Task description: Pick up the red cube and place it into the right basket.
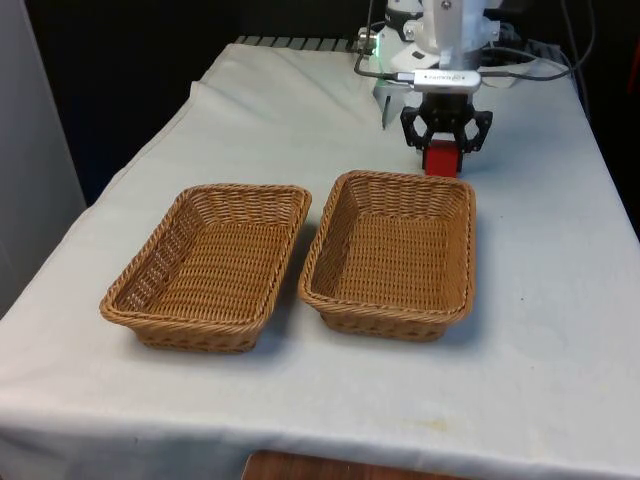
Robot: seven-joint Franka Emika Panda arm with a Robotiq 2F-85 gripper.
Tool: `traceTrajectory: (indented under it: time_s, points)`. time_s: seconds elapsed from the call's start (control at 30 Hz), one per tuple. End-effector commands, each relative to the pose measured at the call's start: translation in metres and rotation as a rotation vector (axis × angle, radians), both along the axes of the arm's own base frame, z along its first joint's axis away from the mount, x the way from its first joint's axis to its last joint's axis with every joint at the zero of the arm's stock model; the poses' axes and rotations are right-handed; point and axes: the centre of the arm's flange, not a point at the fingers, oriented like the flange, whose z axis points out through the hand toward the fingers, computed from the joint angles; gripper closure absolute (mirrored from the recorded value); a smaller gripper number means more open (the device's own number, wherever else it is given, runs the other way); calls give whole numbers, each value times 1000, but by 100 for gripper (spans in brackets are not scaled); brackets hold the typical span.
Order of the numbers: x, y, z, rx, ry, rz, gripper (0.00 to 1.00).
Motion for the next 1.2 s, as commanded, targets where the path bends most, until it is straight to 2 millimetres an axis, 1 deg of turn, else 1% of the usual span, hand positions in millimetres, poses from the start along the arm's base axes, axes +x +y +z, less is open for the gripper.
traceTrajectory:
  time_s: [0.0, 0.17, 0.23, 0.47, 0.5, 0.53, 0.63, 0.77, 0.8, 0.87, 0.9, 1.1, 1.13, 1.17]
  points:
    - [1, 2, 2, 19, -8, -3, 99]
    - [0, 3, 1, 19, -7, -2, 99]
    - [0, 0, 0, 0, 0, -1, 99]
    - [1, -9, 23, 16, -11, -6, 99]
    - [2, -7, 19, 17, -13, -8, 99]
    - [1, -11, 27, 18, -11, -9, 99]
    - [2, -14, 36, 22, -12, -9, 99]
    - [4, -19, 52, 31, -16, -9, 99]
    - [4, -17, 52, 38, -19, -10, 99]
    - [5, -21, 58, 34, -17, -10, 99]
    - [7, -23, 66, 37, -20, -12, 99]
    - [13, -29, 87, 47, -27, -12, 99]
    - [11, -26, 84, 55, -30, -11, 99]
    - [14, -30, 90, 47, -26, -10, 99]
